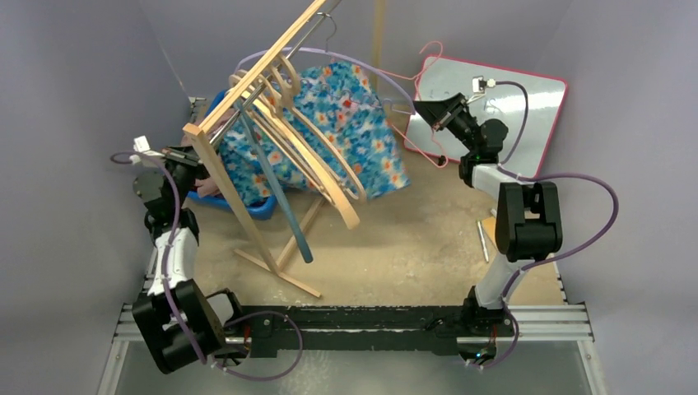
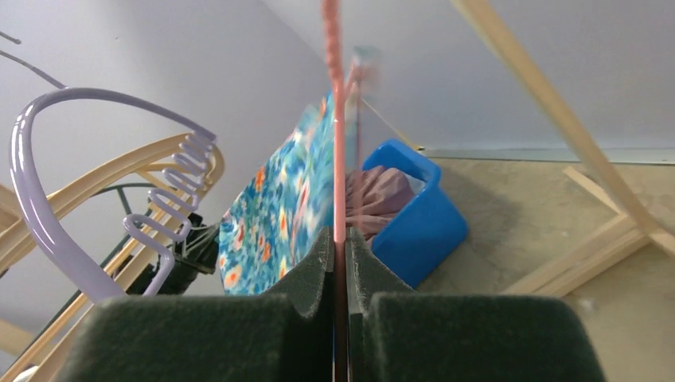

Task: Remove the skirt from the hanger
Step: Remove the skirt from the hanger, then place the skirt in the bin.

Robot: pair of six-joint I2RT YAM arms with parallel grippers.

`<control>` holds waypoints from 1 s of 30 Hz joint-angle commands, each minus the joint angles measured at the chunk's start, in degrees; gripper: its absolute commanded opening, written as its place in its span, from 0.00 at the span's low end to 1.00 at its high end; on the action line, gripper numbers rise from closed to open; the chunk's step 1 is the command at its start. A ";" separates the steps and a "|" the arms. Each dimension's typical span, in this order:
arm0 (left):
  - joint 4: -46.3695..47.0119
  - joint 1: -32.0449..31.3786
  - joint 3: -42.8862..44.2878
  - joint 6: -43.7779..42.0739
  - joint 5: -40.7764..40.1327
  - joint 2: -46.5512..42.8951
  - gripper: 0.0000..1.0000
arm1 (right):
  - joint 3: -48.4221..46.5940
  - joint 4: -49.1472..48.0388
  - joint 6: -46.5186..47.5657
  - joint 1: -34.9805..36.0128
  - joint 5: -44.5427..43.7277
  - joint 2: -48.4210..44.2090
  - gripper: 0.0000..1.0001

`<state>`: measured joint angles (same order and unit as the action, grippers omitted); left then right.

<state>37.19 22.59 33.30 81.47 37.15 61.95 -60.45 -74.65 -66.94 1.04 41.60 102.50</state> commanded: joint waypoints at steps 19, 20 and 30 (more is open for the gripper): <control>-17.63 11.60 40.31 -4.05 -9.85 9.12 0.00 | -1.55 2.64 6.69 -2.11 1.39 -6.12 0.00; -16.85 11.59 41.49 -3.33 -9.94 10.20 0.00 | -1.49 2.61 6.68 -2.17 1.42 -6.31 0.00; -15.76 4.16 58.37 -2.89 -13.77 19.04 0.00 | -1.00 1.34 6.12 -2.11 1.30 -6.66 0.00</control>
<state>19.73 31.64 81.67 80.36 26.81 80.18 -60.47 -69.08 -61.23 -1.08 42.11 98.59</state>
